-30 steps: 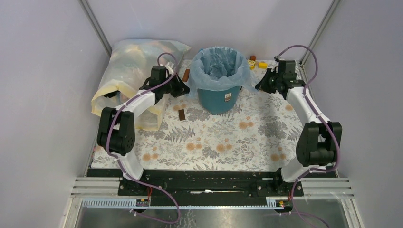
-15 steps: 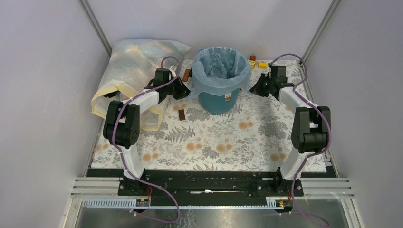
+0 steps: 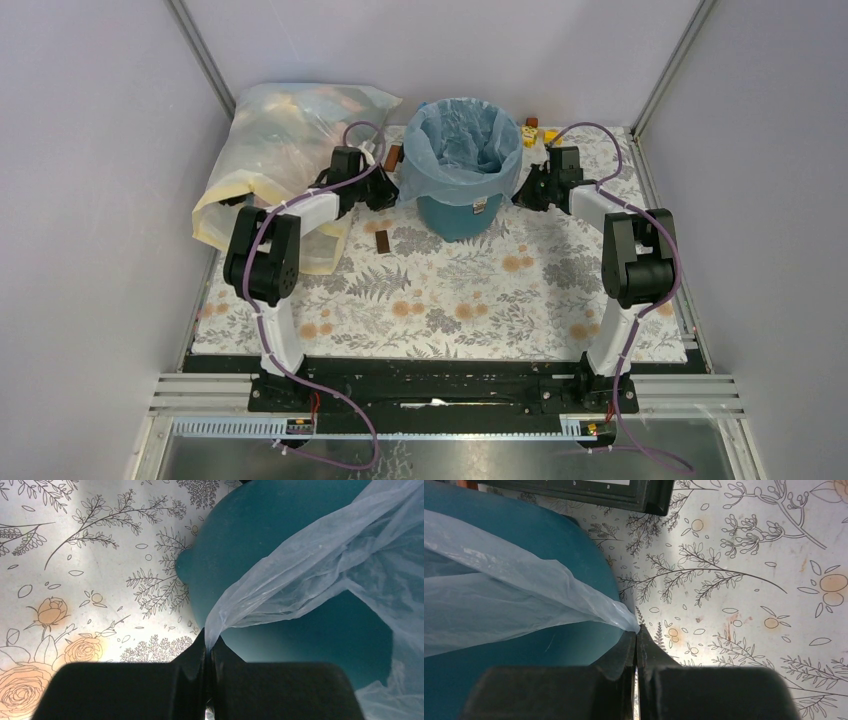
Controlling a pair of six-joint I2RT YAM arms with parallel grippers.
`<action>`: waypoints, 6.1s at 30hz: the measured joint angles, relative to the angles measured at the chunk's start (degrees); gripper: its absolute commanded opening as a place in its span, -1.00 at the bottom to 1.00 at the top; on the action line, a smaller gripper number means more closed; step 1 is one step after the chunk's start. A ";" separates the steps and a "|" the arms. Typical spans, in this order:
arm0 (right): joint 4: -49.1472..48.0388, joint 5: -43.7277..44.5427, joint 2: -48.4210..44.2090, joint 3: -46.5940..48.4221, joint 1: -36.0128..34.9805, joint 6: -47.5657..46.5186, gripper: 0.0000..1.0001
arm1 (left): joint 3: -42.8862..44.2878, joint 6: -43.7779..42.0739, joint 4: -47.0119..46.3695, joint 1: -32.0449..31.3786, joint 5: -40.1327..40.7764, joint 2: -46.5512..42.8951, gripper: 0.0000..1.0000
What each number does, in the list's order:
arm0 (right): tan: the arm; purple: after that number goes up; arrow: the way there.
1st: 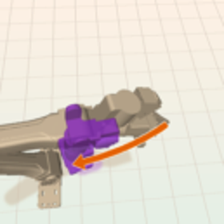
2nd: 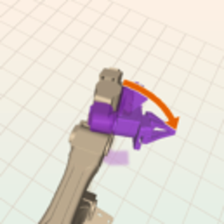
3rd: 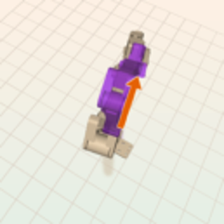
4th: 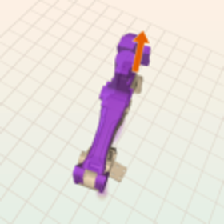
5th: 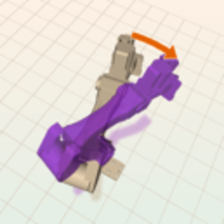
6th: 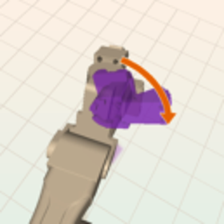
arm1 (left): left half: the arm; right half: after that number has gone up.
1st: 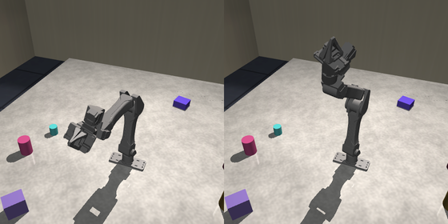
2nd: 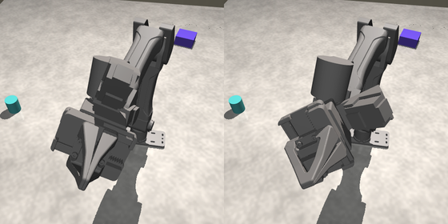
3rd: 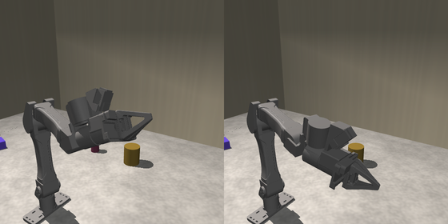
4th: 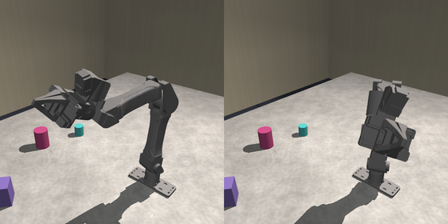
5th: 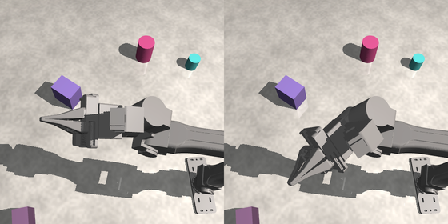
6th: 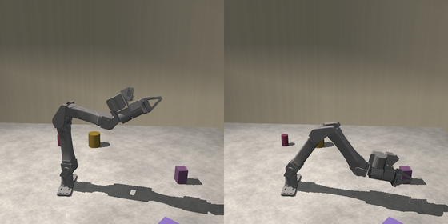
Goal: Put the trash bags into the trash bin
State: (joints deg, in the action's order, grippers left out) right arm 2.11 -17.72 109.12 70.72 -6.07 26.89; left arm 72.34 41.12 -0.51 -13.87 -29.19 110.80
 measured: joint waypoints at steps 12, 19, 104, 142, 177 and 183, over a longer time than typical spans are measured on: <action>-2.86 0.68 0.79 -1.70 -0.20 0.02 -1.00 | -3.67 0.52 -6.69 -2.97 4.02 1.11 -1.00; -3.56 0.74 1.84 -2.54 -0.33 0.04 -0.86 | -5.22 0.94 -8.74 -3.58 6.54 1.18 -1.00; 48.13 20.06 24.00 49.70 -25.59 -27.74 -1.00 | -10.51 -4.28 -2.19 -9.42 16.65 -16.79 0.16; 54.05 11.93 32.68 60.17 -21.24 -28.55 -0.96 | -6.45 -4.66 -0.59 -10.10 15.23 -13.90 0.16; 44.87 26.77 0.44 50.38 -21.24 -25.07 -0.50 | -8.13 -4.68 1.77 -10.49 17.40 -19.82 0.33; 34.62 27.28 -12.24 38.12 -21.24 -25.11 0.27 | -9.68 -5.40 3.98 -10.49 20.35 -28.15 0.33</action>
State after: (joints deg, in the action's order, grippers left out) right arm 36.73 9.56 96.88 108.84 -27.31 1.78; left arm 62.65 35.73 3.46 -24.36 -8.84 82.65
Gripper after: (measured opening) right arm 0.426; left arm 0.664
